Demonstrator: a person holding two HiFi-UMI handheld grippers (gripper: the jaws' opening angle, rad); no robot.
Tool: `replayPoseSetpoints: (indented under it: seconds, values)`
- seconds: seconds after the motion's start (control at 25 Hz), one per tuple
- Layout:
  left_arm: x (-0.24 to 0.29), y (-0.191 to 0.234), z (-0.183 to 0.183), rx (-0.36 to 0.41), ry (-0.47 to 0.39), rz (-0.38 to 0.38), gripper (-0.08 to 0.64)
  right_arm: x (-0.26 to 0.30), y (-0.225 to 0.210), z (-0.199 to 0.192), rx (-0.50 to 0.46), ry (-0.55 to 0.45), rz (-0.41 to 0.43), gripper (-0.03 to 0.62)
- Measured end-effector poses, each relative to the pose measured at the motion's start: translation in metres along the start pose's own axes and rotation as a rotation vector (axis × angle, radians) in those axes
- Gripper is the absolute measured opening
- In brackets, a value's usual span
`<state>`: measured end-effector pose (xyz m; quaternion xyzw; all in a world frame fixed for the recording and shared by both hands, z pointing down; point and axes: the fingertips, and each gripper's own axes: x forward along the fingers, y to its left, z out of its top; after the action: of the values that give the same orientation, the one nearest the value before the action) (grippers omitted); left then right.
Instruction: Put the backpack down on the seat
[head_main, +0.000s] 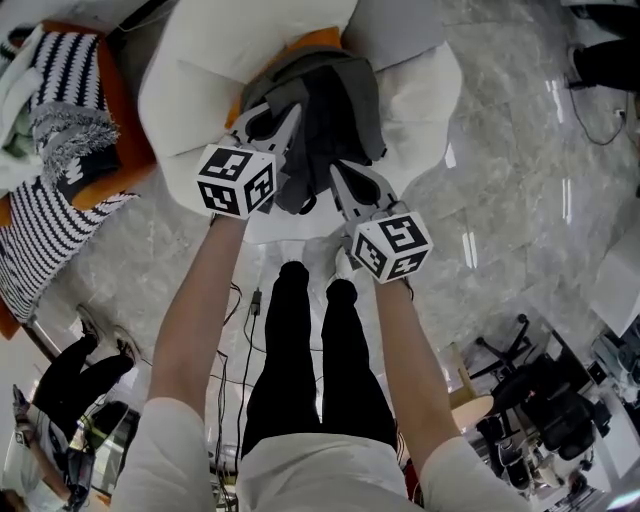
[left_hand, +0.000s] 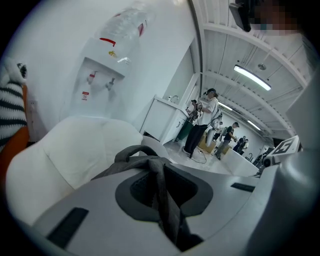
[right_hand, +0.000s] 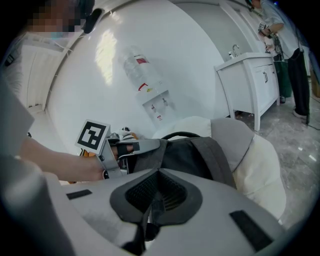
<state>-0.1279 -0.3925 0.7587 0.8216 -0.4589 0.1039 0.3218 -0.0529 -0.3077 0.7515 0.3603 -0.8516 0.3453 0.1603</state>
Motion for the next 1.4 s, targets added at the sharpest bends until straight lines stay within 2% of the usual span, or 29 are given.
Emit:
replayPoseSetpoints:
  seconds: [0.12, 0.4, 0.6, 0.72, 1.4]
  values:
    - [0.005, 0.014, -0.002, 0.016, 0.015, 0.000, 0.043, 0.005, 0.001, -0.003, 0.013, -0.002, -0.009, 0.023]
    - [0.017, 0.058, -0.006, -0.017, 0.034, 0.032, 0.043, 0.028, 0.002, -0.005, 0.019, -0.002, -0.028, 0.023]
    - [0.024, 0.069, -0.012, -0.023, 0.057, 0.025, 0.043, 0.048, 0.006, -0.004, 0.021, 0.013, -0.012, 0.023]
    - [0.028, 0.082, -0.016, -0.055, 0.063, 0.041, 0.043, 0.056, 0.010, -0.002, 0.020, 0.017, 0.001, 0.023]
    - [0.036, 0.109, -0.034, -0.067, 0.119, 0.091, 0.052, 0.051, 0.003, -0.012, 0.039, 0.024, -0.013, 0.023]
